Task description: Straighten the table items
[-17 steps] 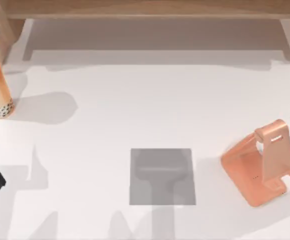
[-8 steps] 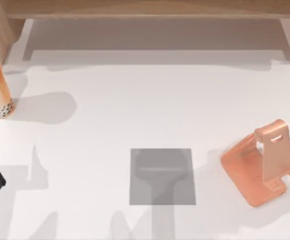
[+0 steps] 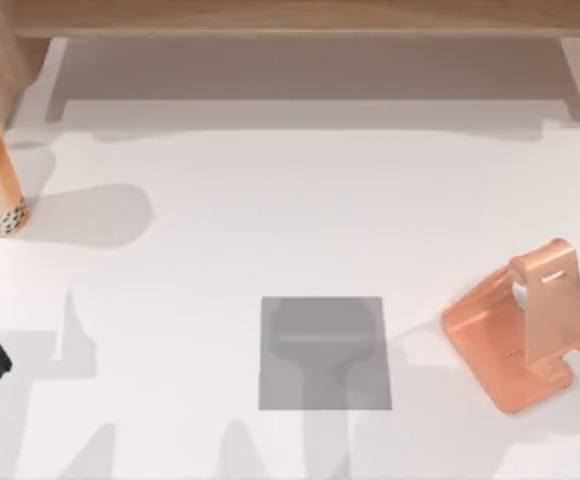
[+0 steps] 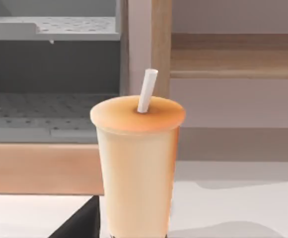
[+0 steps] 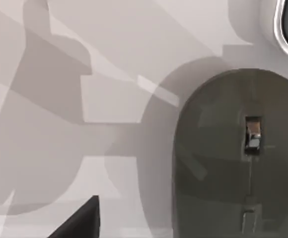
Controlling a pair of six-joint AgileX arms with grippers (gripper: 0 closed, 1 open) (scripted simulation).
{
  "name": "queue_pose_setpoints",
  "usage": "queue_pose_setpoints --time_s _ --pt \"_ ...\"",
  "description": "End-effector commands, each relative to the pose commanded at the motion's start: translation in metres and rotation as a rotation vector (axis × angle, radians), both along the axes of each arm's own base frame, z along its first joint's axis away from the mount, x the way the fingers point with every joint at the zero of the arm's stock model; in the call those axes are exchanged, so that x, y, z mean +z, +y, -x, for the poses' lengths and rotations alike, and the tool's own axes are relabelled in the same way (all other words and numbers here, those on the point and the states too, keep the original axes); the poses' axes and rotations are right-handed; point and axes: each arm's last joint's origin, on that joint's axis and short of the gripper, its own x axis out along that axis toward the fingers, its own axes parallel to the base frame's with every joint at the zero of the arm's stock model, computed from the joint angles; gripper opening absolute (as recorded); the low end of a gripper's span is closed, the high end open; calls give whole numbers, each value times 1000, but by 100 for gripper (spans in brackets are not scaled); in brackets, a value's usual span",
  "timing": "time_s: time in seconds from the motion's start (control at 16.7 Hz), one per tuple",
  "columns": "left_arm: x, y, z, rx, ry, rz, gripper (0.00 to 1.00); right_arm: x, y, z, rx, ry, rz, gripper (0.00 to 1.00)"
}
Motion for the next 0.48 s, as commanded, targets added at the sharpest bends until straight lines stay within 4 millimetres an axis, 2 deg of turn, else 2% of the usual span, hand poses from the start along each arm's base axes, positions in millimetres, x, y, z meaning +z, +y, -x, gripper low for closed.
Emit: queue_pose_setpoints --time_s 0.24,0.48 --pt "0 0 0 0 0 0 100 -26 0 3 0 0 0 100" --pt "0 0 0 0 0 0 100 -27 0 3 0 0 0 100"
